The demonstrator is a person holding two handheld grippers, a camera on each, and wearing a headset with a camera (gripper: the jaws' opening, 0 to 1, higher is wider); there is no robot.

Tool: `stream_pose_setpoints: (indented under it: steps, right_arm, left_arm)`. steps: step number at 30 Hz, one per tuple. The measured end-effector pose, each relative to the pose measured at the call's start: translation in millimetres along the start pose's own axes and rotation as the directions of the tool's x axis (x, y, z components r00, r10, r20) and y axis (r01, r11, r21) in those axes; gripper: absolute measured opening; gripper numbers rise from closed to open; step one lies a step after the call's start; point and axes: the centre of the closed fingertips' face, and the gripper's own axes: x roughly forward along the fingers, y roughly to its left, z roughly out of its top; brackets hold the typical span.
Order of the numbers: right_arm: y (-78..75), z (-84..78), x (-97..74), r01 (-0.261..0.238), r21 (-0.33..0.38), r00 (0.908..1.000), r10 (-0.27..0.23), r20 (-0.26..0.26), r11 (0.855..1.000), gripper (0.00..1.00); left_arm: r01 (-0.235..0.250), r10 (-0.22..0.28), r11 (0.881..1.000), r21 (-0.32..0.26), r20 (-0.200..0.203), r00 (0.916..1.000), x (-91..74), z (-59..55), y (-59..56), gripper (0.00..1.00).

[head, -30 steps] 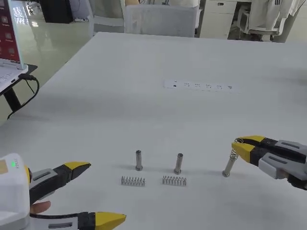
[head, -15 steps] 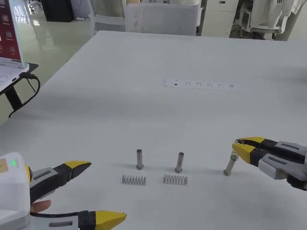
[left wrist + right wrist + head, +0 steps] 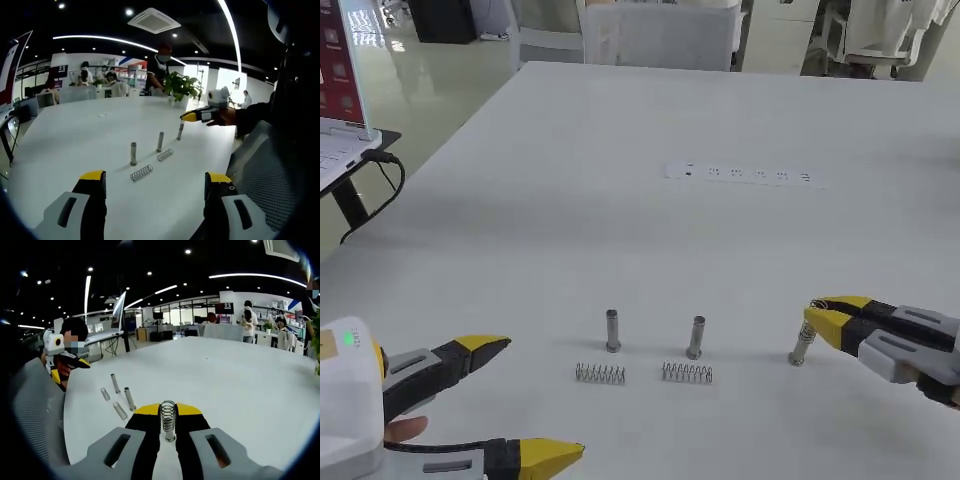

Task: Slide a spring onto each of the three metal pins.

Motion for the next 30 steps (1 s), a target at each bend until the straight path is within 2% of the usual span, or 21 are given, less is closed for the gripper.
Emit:
stream_pose_setpoints:
  steps: [30]
  right_arm:
    - [0.1,-26.8,5.5,-0.021,-0.006,0.9992,0.02,-0.034,1.0,0.08]
  left_arm:
    - [-0.008,0.008,1.0,0.001,-0.01,0.9999,-0.6,-0.9,-0.2,0.76]
